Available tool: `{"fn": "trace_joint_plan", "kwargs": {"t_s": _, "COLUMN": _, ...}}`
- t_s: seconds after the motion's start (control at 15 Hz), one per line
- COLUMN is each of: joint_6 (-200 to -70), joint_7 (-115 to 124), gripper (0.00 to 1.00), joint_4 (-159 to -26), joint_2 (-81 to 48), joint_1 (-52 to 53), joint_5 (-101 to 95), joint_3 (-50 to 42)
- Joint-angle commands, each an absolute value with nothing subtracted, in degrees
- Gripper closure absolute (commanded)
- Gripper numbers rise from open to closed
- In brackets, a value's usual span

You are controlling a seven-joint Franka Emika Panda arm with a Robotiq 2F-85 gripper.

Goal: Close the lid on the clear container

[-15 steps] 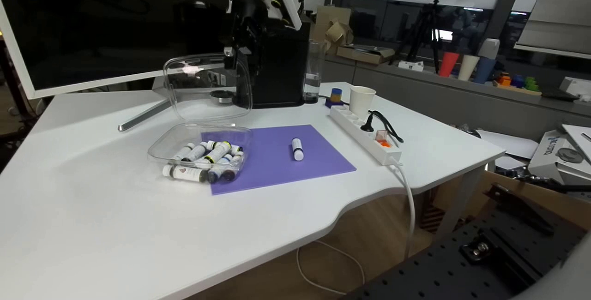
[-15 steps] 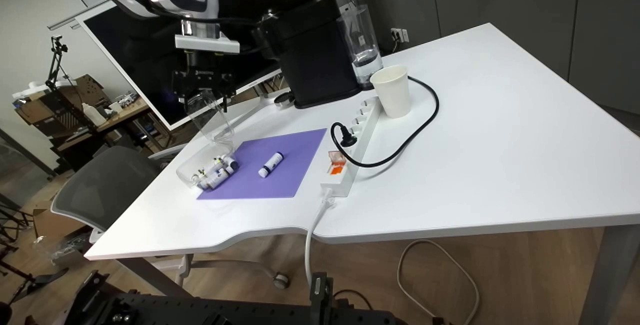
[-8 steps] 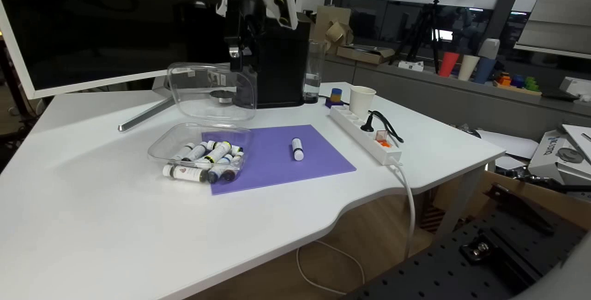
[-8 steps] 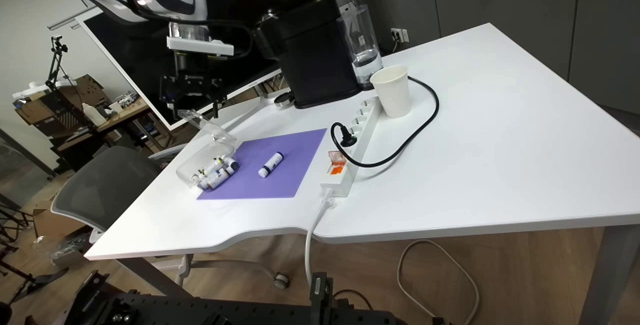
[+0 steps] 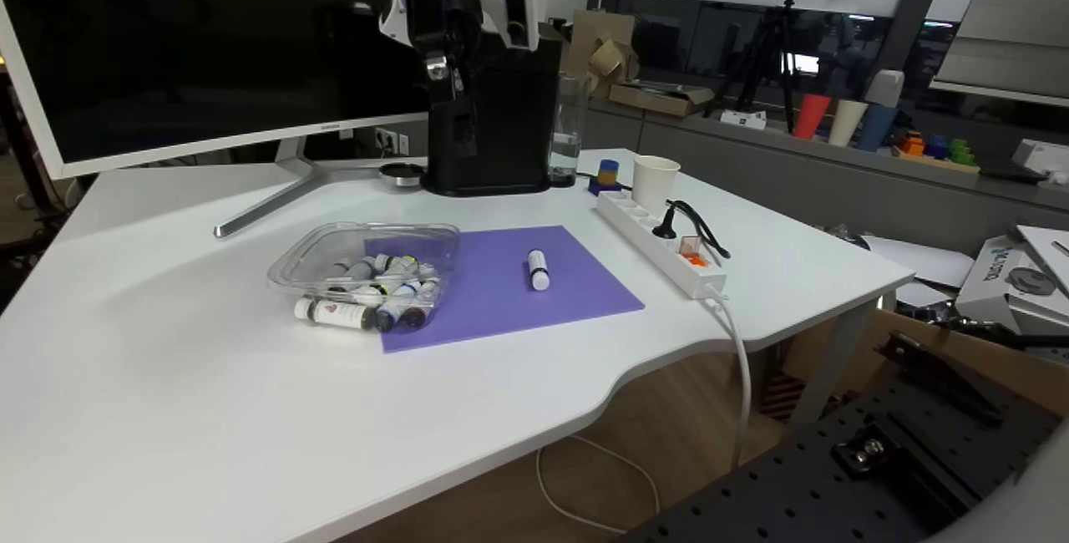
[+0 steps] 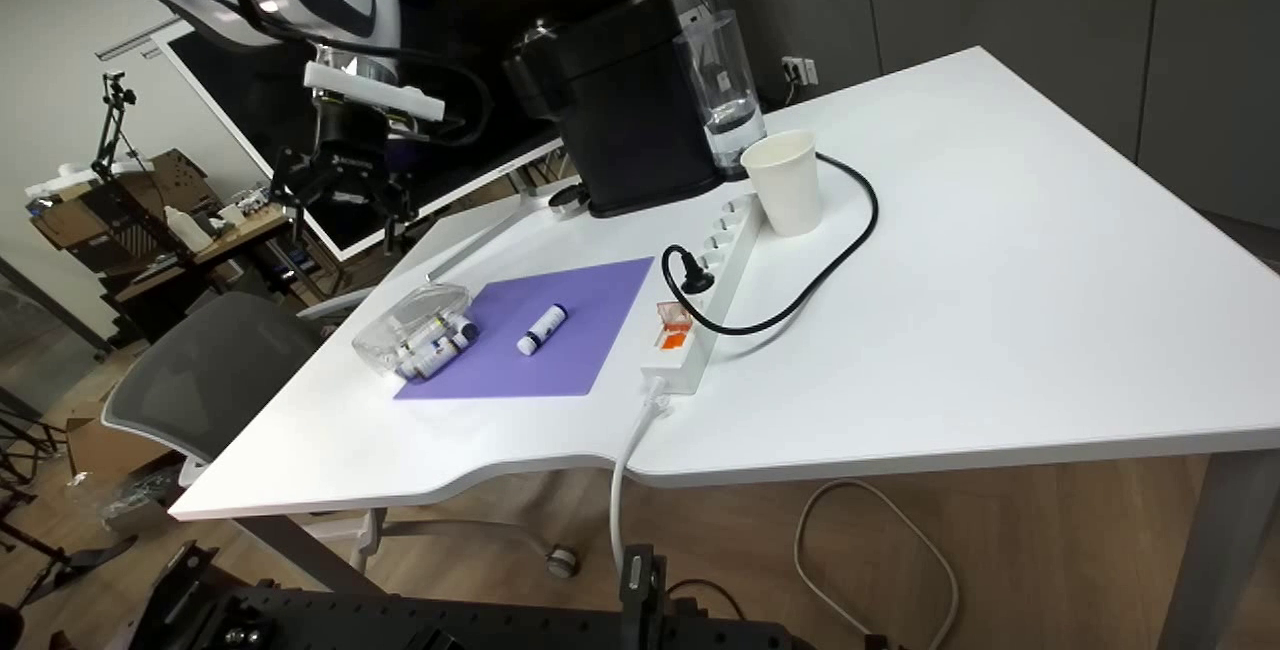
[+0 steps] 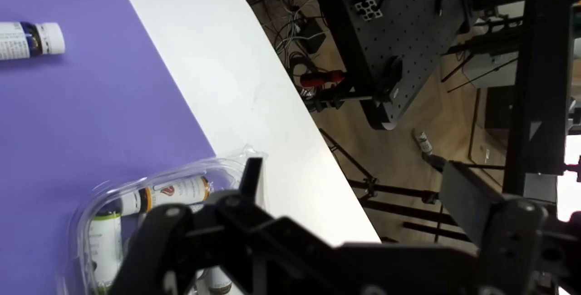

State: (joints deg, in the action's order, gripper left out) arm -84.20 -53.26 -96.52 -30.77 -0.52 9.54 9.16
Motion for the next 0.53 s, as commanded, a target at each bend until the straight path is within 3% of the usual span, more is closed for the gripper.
{"fn": "trace_joint_plan", "kwargs": {"t_s": 0.0, "joint_6": -87.9, "joint_7": -46.6, "gripper": 0.0, "joint_4": -96.9, "joint_2": -28.5, "joint_1": -1.0, "joint_5": 11.8, "joint_3": 7.1}}
{"fn": "trace_joint_plan", "kwargs": {"t_s": 0.47, "joint_6": -101.3, "joint_7": -39.1, "gripper": 0.0, "joint_4": -101.2, "joint_2": -24.9, "joint_1": -3.5, "joint_5": 16.1, "joint_3": 4.4}}
